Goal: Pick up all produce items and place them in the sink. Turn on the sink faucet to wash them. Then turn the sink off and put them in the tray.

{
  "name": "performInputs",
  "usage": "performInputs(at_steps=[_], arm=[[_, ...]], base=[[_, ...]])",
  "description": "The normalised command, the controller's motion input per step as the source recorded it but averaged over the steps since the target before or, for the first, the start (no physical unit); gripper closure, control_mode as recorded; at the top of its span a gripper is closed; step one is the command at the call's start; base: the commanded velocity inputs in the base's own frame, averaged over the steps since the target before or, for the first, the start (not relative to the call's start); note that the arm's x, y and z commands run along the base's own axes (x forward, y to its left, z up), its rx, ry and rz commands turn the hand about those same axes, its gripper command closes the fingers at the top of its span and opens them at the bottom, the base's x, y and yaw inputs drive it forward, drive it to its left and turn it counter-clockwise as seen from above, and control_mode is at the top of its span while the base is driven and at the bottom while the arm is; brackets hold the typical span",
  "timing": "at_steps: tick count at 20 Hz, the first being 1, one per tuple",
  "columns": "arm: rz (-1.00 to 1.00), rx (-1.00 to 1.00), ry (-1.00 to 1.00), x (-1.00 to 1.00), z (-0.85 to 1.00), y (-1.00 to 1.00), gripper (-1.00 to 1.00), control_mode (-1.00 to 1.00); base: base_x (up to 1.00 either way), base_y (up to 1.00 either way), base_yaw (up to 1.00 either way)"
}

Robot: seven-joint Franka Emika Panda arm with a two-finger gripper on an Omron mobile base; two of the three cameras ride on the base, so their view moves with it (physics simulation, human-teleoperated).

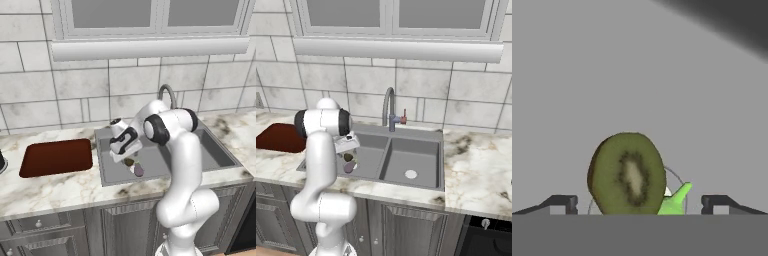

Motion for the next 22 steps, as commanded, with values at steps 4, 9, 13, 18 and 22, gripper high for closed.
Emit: performInputs(at_steps=[4,9,13,18,22], arm=[[0.00,0.00,-0.02,-0.22,0.44,-0.09,-1.00,-1.00],[0.00,0.00,-0.06,-0.28,0.49,-0.16,-1.00,-1.00],[0.00,0.01,-0.09,-0.37,0.55,-0.23,-1.00,-1.00],[0.00,0.02,-0.11,-0.43,0.60,-0.25,-1.00,-1.00],[0.00,0.01,-0.13,-0.49,0.59,-0.24,-1.00,-1.00]], base=[[0.00,0.00,0.00],[0.00,0.00,0.00],[0.00,0.00,0.00],[0.00,0.00,0.00],[0.00,0.00,0.00]])
